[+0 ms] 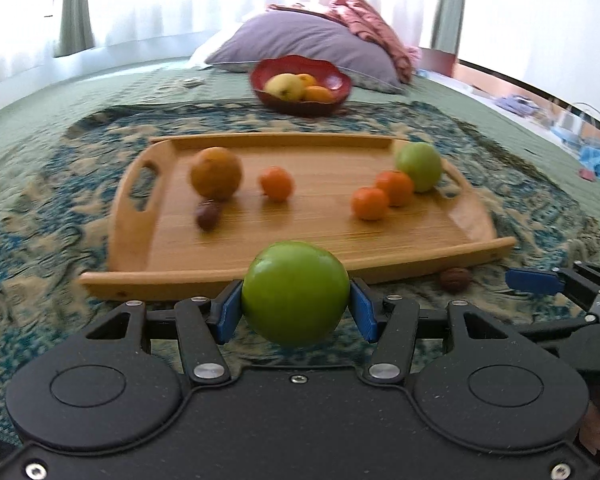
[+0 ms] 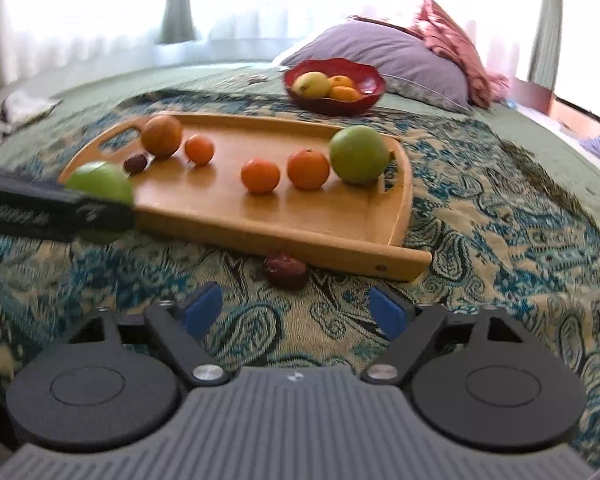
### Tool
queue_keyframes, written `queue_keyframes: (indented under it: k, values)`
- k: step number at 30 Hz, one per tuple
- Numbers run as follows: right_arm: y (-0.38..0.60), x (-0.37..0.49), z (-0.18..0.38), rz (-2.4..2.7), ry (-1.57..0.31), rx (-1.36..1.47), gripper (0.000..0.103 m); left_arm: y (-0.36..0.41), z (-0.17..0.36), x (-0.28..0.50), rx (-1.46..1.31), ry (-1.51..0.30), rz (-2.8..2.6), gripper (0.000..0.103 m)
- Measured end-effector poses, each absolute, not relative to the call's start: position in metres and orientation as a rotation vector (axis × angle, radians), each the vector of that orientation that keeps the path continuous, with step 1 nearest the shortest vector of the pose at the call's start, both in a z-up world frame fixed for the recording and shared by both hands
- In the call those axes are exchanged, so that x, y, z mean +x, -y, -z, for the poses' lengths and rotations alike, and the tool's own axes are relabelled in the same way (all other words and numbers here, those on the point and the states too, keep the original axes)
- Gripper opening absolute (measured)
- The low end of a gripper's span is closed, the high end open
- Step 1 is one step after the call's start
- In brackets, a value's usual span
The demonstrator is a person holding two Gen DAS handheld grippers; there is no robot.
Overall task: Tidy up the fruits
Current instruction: 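Grasp the dark red date with the right tool while the left tool holds the apple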
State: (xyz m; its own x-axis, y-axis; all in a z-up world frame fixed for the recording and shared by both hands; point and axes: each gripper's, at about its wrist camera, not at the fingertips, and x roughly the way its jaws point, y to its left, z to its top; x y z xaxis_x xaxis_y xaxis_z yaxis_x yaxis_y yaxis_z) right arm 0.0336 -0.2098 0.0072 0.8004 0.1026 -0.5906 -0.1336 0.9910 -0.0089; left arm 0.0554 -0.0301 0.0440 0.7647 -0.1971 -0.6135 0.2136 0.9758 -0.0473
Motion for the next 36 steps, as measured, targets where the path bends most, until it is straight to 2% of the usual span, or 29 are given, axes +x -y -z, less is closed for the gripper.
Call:
queue_keyframes:
  k: [8,12,26,36]
  values:
    - [0.195,0.037,0.003,-0.037,-0.614,0.000,0.065,0.015,-0.037,0.050,0.009,-0.659,0.165,0.054]
    - [0.189,0.040,0.002,-0.028,-0.606,0.020,0.062,0.014,-0.034,0.051,0.000,-0.663,0.154,0.054]
    - [0.174,0.052,0.004,0.014,-0.611,-0.006,0.038,0.014,-0.030,0.053,-0.008,-0.670,0.146,0.054]
    - [0.176,0.052,0.003,0.015,-0.608,-0.006,0.034,0.014,-0.030,0.055,-0.006,-0.665,0.140,0.054]
